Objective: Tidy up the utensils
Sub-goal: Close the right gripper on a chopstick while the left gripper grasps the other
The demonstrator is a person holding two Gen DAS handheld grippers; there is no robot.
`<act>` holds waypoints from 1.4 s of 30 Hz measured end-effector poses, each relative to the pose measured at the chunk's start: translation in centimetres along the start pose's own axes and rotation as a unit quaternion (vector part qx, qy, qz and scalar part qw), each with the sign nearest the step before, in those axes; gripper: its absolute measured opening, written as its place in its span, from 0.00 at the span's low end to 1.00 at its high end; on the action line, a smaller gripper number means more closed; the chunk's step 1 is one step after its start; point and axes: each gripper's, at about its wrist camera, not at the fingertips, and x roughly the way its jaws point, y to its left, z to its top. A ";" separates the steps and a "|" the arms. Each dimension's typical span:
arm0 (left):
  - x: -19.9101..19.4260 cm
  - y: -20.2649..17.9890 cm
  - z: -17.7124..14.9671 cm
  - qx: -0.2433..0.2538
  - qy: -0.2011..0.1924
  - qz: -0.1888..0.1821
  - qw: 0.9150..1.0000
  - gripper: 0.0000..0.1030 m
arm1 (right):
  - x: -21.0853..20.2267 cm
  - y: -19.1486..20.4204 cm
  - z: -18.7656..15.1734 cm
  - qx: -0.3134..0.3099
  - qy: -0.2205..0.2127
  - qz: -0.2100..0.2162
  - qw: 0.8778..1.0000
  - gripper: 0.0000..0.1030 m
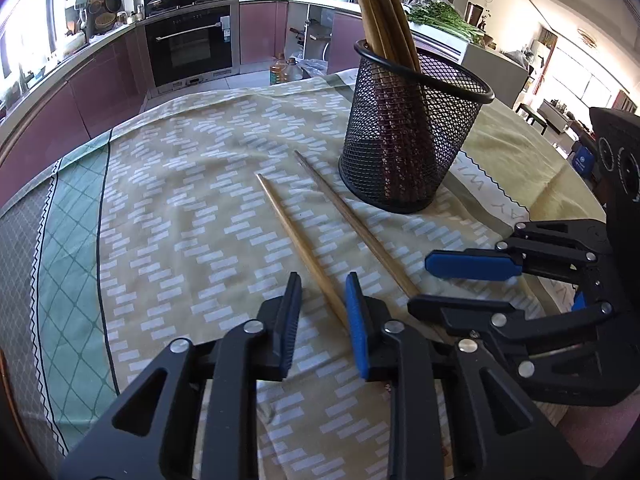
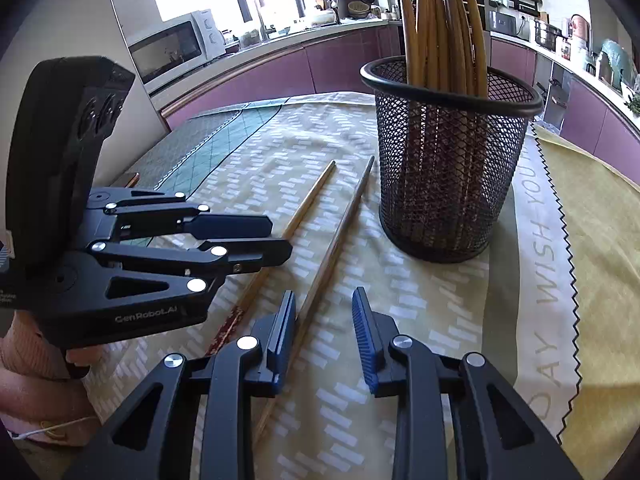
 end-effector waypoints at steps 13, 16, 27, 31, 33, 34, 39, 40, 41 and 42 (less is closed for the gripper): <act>0.0 0.7 -0.1 -0.019 0.004 0.002 1.000 0.14 | 1.4 -1.2 1.8 0.043 -0.004 0.015 0.999 0.10; 0.1 0.8 0.0 -0.030 0.000 0.006 1.000 0.12 | 1.3 -1.7 1.9 0.059 -0.008 0.023 0.998 0.09; -0.8 0.6 -0.7 -0.049 -0.006 -0.002 0.999 0.08 | 0.2 -1.6 1.1 0.057 -0.010 0.053 0.997 0.06; -0.6 0.0 -1.2 -0.033 0.005 0.000 0.999 0.08 | 0.4 -1.1 1.0 0.040 0.003 0.043 0.998 0.06; -0.5 -0.1 -1.2 -0.026 0.006 0.004 1.000 0.10 | 0.6 -0.8 0.9 0.035 0.008 0.036 0.999 0.08; -0.5 -0.3 -1.1 -0.020 0.006 0.006 1.000 0.11 | 0.7 -0.7 0.8 0.031 0.008 0.032 0.999 0.08; -0.1 -0.8 -0.6 -0.003 0.004 0.022 1.000 0.14 | 1.0 0.2 1.1 0.014 0.007 0.018 1.000 0.08; 0.0 -0.9 -0.6 -0.001 0.003 0.025 1.000 0.14 | 1.1 0.2 1.1 0.013 0.006 0.017 1.000 0.08; 0.1 -1.0 -0.5 -0.001 0.001 0.029 1.000 0.13 | 1.1 0.1 1.1 0.016 0.005 0.018 1.000 0.06; 0.1 -1.1 -0.4 -0.001 0.000 0.032 0.999 0.10 | 1.1 -0.1 1.1 0.020 0.004 0.021 1.000 0.06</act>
